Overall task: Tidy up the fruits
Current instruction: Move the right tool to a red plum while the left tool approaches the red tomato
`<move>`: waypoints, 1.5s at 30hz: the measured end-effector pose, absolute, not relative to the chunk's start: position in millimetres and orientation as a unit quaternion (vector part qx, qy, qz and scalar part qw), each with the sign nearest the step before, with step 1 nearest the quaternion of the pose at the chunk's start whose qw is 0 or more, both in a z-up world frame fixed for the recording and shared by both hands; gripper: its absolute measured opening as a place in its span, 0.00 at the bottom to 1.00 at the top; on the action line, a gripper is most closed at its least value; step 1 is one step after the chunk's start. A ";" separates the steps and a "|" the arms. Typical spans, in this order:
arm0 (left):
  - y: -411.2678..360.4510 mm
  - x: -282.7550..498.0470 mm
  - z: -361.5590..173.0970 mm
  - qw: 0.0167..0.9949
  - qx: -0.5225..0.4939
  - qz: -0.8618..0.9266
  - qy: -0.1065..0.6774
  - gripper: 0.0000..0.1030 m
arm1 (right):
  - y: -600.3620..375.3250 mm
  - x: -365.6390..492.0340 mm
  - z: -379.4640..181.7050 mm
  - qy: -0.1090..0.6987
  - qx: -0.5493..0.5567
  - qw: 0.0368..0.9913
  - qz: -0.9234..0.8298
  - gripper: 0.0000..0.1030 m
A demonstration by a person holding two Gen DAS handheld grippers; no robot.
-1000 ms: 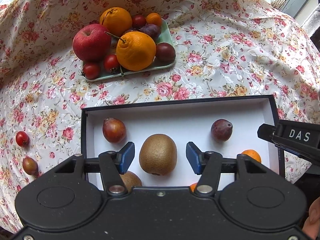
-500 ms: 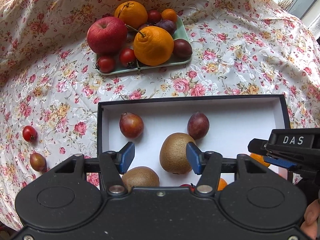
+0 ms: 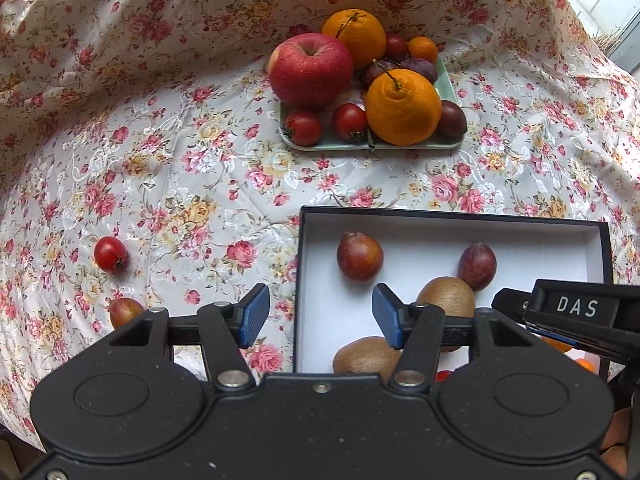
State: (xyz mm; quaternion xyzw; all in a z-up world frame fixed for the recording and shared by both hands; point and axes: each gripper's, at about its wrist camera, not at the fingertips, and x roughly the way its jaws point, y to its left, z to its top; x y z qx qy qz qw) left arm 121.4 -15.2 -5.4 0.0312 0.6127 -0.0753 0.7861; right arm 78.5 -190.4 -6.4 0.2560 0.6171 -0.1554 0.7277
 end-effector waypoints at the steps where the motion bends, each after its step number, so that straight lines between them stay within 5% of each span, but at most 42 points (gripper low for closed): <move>1: -6.8 123.6 -4.4 0.788 0.026 -0.069 0.612 0.59 | -184.1 80.7 -5.7 0.618 0.249 0.730 -0.151 0.34; 9: 59.7 139.2 4.5 0.806 0.002 -0.013 0.592 0.59 | -113.3 96.6 0.7 0.621 0.191 0.754 -0.093 0.34; 20: 176.7 154.1 -3.1 0.802 -0.055 0.103 0.586 0.59 | -16.5 109.8 23.8 0.523 0.155 0.837 -0.050 0.34; 45: 283.9 146.2 -12.3 0.811 -0.065 0.136 0.566 0.63 | 137.0 138.2 -39.6 0.616 0.022 0.783 0.081 0.25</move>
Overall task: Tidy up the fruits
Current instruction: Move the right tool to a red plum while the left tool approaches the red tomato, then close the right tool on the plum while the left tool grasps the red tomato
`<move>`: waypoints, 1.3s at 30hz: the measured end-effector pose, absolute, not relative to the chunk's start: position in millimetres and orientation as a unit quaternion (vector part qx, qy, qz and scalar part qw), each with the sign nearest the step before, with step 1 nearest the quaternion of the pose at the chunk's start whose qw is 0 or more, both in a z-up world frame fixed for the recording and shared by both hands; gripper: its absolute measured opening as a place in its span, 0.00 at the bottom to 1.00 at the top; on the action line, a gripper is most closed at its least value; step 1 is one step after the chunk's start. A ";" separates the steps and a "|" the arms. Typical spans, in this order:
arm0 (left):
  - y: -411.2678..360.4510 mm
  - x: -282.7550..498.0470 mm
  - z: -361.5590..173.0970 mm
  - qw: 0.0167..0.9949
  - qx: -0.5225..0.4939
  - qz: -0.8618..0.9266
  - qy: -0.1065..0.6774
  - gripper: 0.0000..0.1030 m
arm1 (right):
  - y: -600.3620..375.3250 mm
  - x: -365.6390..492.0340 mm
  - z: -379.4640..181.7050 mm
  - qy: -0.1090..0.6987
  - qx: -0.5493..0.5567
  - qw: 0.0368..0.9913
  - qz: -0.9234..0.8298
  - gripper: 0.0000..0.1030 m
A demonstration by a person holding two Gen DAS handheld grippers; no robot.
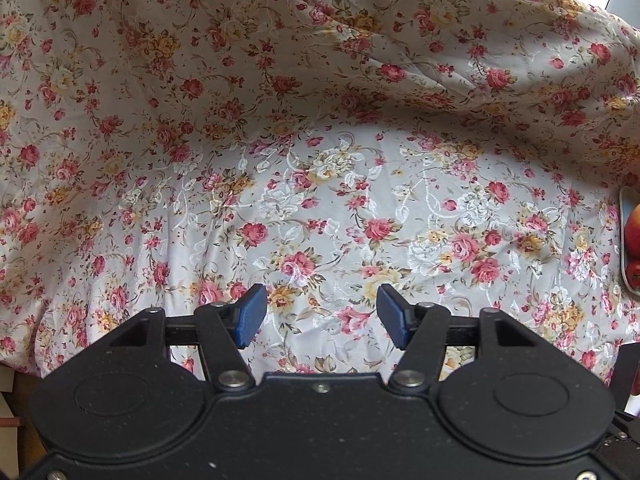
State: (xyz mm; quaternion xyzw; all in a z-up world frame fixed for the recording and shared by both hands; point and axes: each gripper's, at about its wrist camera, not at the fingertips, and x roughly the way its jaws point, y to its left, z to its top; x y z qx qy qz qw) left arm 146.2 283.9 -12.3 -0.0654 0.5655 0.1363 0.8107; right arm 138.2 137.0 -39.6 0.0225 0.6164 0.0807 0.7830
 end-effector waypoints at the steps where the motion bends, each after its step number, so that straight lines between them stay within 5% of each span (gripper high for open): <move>1: 286.3 146.1 -13.8 0.808 -0.072 0.134 0.569 0.63 | 138.9 139.5 -41.3 0.617 0.015 0.783 0.077 0.25; 17: 271.1 146.0 -29.9 0.788 -0.111 0.061 0.603 0.62 | 132.4 136.6 -55.0 0.630 0.069 0.772 0.048 0.34; 39: 210.8 165.2 -64.4 0.768 -0.132 -0.006 0.626 0.62 | 93.0 125.2 -48.0 0.661 0.061 0.745 0.071 0.33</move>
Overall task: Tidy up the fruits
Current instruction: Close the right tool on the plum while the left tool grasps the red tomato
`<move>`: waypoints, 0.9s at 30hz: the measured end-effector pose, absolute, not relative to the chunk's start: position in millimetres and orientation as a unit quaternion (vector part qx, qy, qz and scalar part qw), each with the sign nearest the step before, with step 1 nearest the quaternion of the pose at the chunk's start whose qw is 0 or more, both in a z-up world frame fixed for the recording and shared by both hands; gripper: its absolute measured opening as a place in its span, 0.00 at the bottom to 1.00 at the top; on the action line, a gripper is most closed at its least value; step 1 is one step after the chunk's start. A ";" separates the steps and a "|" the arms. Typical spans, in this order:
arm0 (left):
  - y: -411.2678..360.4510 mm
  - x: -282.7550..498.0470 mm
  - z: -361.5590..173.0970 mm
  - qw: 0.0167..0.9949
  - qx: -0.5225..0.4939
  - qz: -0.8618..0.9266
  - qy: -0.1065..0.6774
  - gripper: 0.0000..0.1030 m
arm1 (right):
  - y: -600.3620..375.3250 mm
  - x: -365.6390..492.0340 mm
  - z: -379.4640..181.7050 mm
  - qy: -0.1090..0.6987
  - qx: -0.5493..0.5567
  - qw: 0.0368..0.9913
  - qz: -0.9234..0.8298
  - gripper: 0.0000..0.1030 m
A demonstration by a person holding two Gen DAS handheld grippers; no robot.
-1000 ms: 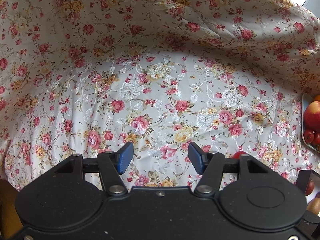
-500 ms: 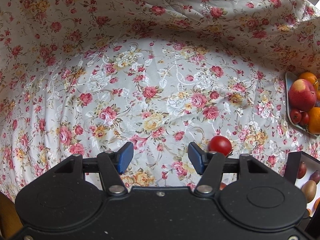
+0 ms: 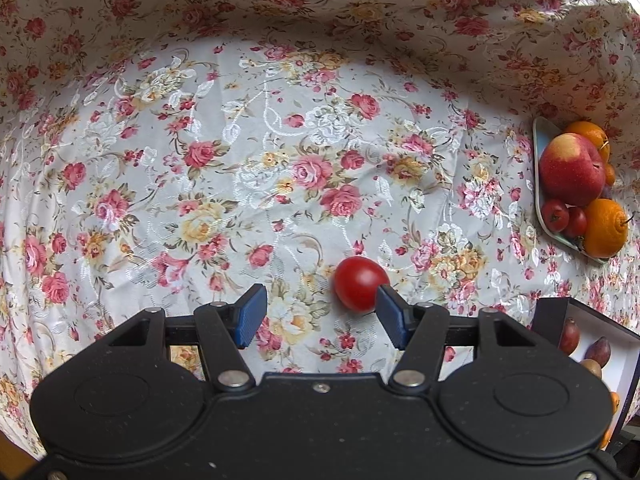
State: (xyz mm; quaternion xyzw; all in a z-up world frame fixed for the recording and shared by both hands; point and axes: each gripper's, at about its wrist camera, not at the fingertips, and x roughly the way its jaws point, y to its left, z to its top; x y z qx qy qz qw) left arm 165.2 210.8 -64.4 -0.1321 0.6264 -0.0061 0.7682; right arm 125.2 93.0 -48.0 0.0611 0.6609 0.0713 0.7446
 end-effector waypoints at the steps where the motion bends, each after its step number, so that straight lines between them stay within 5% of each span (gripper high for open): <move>1: 208.0 165.7 -65.6 0.770 -0.132 -0.006 0.625 0.62 | 89.9 125.4 -46.8 0.661 0.064 0.744 0.072 0.33; 14: 181.0 184.9 -93.1 0.774 -0.107 0.012 0.624 0.61 | 62.6 121.7 -33.7 0.658 0.075 0.746 0.070 0.33; 16: 179.1 184.5 -91.7 0.778 -0.096 0.015 0.620 0.57 | 57.2 122.1 -31.8 0.658 0.079 0.746 0.066 0.33; 18: 177.3 183.8 -89.9 0.780 -0.089 0.015 0.619 0.43 | 53.1 122.5 -29.2 0.657 0.082 0.746 0.065 0.33; 27: 162.6 172.7 -67.8 0.775 -0.099 0.023 0.623 0.42 | 39.4 115.4 -9.5 0.640 0.126 0.755 0.069 0.33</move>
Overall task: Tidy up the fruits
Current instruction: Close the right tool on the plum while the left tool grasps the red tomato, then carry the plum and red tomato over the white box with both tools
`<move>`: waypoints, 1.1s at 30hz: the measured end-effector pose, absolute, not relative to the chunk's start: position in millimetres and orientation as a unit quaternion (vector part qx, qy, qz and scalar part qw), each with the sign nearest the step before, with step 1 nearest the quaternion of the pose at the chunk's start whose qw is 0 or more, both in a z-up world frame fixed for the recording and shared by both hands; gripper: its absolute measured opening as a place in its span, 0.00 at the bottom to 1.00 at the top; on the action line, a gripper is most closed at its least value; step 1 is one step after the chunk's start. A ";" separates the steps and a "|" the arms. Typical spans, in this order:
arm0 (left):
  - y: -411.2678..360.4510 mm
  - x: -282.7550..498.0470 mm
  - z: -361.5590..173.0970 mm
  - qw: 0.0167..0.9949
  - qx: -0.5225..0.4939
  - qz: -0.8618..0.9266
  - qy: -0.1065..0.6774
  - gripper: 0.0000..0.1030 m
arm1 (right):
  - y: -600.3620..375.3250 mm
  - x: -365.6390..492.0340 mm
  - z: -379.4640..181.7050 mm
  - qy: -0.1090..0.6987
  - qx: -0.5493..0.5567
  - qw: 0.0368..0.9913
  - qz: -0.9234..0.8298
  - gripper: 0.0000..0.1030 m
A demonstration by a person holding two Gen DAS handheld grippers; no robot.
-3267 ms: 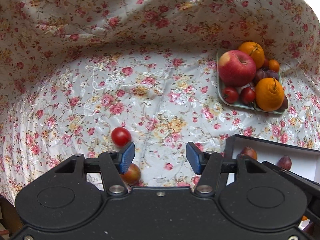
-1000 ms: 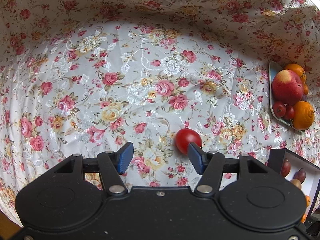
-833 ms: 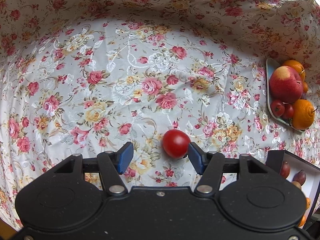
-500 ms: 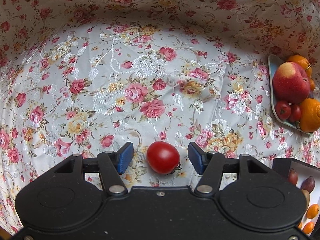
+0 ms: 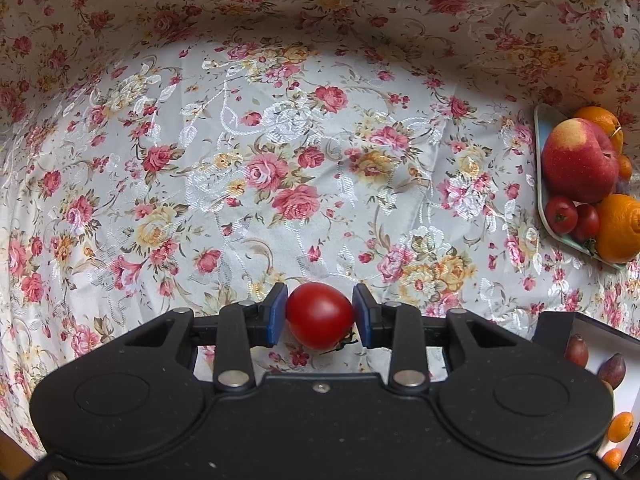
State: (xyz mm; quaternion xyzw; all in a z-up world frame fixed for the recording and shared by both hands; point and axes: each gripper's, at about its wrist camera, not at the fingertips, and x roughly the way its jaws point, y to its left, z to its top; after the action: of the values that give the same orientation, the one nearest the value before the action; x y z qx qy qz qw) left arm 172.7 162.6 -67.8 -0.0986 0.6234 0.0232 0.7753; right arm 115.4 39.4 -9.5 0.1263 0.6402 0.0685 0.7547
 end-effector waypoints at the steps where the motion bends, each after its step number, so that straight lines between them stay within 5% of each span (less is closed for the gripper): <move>1: 158.7 171.2 -62.2 0.778 -0.093 0.024 0.621 0.42 | 37.5 114.4 -7.4 0.638 0.130 0.756 0.068 0.33; 19: 46.3 142.3 4.8 0.789 -0.035 -0.048 0.612 0.43 | -74.5 82.3 7.0 0.616 0.164 0.770 -0.004 0.33; 33: -64.7 101.7 -3.0 0.770 0.050 -0.142 0.620 0.43 | -239.8 34.1 7.7 0.575 0.278 0.750 -0.170 0.33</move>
State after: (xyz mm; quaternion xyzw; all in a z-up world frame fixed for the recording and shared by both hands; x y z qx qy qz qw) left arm 101.7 -64.7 -3.0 0.0498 0.6198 -0.1424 0.7702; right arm 34.1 -239.8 7.7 0.2782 0.5753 -0.1704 0.7500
